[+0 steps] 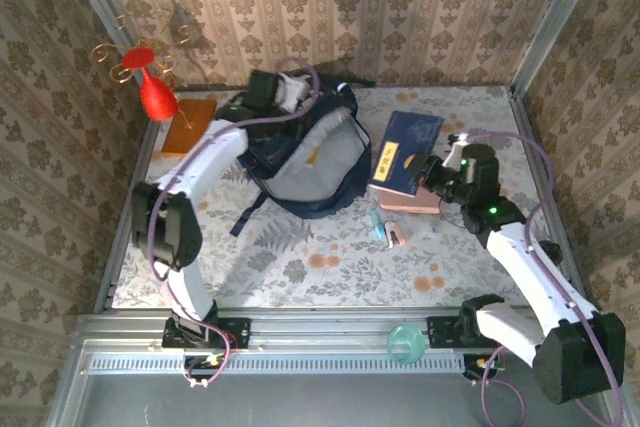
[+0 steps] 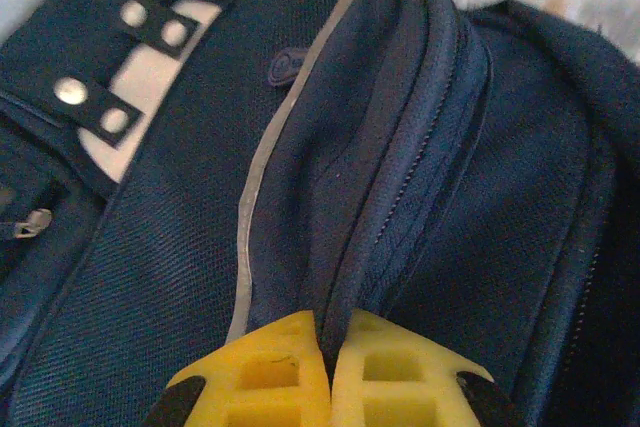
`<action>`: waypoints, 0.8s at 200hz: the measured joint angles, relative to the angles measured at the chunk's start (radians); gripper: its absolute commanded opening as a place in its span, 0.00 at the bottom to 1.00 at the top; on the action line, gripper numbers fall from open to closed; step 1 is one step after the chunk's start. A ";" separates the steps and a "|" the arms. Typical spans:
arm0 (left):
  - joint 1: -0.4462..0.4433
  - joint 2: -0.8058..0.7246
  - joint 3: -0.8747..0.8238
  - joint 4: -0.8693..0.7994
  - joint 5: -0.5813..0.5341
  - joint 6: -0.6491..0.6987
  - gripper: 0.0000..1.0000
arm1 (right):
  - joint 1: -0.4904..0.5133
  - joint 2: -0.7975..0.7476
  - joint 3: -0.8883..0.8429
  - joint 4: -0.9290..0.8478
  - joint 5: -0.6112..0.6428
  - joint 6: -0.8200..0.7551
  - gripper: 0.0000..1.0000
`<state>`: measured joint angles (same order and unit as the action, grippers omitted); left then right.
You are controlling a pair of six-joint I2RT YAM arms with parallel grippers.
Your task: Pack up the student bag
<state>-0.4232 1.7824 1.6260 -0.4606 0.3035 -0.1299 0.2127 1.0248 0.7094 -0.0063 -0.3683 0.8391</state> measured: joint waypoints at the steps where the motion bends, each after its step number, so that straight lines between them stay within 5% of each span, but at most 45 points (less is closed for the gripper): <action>1: 0.004 -0.002 0.000 0.002 0.005 -0.004 0.00 | 0.005 0.003 -0.002 0.003 -0.001 0.003 0.02; 44: 0.085 0.023 0.065 0.013 0.144 -0.127 0.00 | 0.240 0.202 -0.006 0.163 0.032 0.134 0.02; 160: 0.089 0.070 0.132 -0.029 0.228 -0.141 0.00 | 0.274 0.934 0.555 0.363 0.002 0.246 0.00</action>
<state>-0.3347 1.8526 1.7576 -0.4900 0.5316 -0.2707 0.4862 1.9587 1.2648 0.3565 -0.3660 1.0855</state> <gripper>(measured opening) 0.049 0.135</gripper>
